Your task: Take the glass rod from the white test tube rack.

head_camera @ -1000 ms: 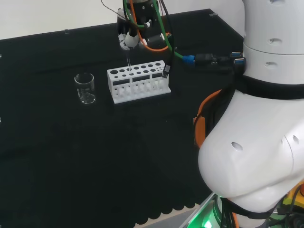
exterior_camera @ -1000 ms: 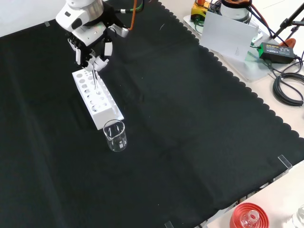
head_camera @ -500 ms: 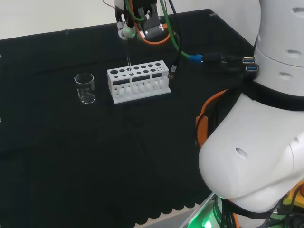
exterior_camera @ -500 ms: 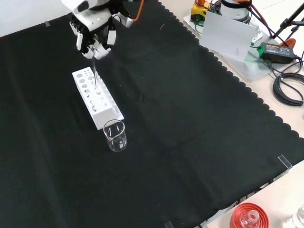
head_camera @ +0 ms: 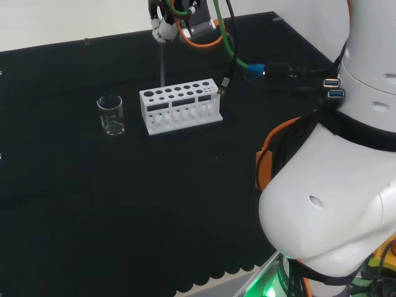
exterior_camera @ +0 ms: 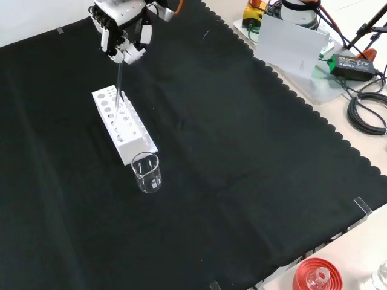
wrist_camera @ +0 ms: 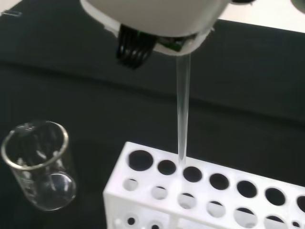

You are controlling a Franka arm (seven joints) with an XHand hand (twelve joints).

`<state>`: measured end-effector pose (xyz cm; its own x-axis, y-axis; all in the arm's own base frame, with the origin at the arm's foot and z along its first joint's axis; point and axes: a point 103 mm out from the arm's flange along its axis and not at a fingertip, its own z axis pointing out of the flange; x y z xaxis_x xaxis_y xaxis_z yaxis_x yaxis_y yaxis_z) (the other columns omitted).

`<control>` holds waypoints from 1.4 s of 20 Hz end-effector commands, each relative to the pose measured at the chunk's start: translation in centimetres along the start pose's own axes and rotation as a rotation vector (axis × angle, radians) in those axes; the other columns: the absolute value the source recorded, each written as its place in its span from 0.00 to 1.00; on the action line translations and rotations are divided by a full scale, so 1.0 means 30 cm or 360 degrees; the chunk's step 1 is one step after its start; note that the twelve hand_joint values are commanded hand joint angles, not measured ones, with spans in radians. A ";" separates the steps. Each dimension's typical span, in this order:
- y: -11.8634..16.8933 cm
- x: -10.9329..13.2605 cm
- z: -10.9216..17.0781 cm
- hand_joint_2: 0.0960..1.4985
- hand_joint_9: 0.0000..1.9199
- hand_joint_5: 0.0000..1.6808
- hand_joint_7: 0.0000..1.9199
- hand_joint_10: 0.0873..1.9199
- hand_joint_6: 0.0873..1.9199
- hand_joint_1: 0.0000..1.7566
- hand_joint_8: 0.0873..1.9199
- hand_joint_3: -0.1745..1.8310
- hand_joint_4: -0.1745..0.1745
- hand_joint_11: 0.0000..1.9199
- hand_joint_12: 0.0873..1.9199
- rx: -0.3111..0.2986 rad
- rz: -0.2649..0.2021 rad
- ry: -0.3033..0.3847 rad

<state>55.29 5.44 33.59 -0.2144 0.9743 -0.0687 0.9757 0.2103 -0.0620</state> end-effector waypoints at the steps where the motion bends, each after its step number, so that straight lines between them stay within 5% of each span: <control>1: -0.055 0.029 -0.056 0.34 1.00 0.72 0.92 0.15 0.43 0.69 0.22 0.54 0.00 0.88 0.38 -0.0127 -0.0005 -0.0019; 2: -0.086 0.010 -0.060 0.33 1.00 0.72 0.92 0.15 0.43 0.69 0.22 0.54 0.00 0.88 0.38 -0.0140 0.0003 -0.0023; 3: -0.073 0.028 -0.068 0.33 1.00 0.72 0.92 0.15 0.43 0.69 0.22 0.54 0.00 0.88 0.39 -0.0110 0.0094 -0.0020; 6: -0.067 0.077 -0.093 0.33 1.00 0.72 0.92 0.15 0.43 0.69 0.23 0.54 0.00 0.88 0.39 -0.0116 0.0051 -0.0058; 7: -0.077 0.075 -0.092 0.33 1.00 0.72 0.92 0.15 0.43 0.69 0.23 0.54 0.00 0.88 0.39 -0.0101 0.0121 0.0061; 10: -0.091 0.072 -0.085 0.33 1.00 0.72 0.92 0.15 0.43 0.69 0.23 0.54 0.00 0.87 0.39 -0.0051 0.0226 0.0028; 11: -0.080 0.094 -0.085 0.33 1.00 0.72 0.92 0.15 0.43 0.69 0.23 0.54 0.00 0.87 0.39 -0.0128 0.0083 0.0019; 12: -0.090 0.089 -0.086 0.33 1.00 0.72 0.92 0.15 0.43 0.69 0.23 0.54 0.00 0.87 0.39 -0.0150 0.0053 0.0008; 20: -0.097 0.112 -0.108 0.33 1.00 0.73 0.92 0.16 0.43 0.69 0.23 0.54 0.00 0.87 0.39 -0.0083 0.0057 -0.0120; 21: -0.091 0.123 -0.113 0.33 1.00 0.73 0.92 0.16 0.43 0.69 0.23 0.54 0.00 0.87 0.39 -0.0177 -0.0055 -0.0075; 24: -0.128 0.090 -0.109 0.33 1.00 0.73 0.92 0.16 0.43 0.69 0.23 0.54 0.00 0.88 0.39 -0.0199 0.0012 -0.0089; 28: -0.107 0.086 -0.127 0.33 1.00 0.73 0.92 0.16 0.43 0.69 0.23 0.54 0.00 0.88 0.39 -0.0077 0.0072 -0.0124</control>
<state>51.81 7.62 36.65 -0.1898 0.9759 -0.1078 0.9804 0.1943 0.0323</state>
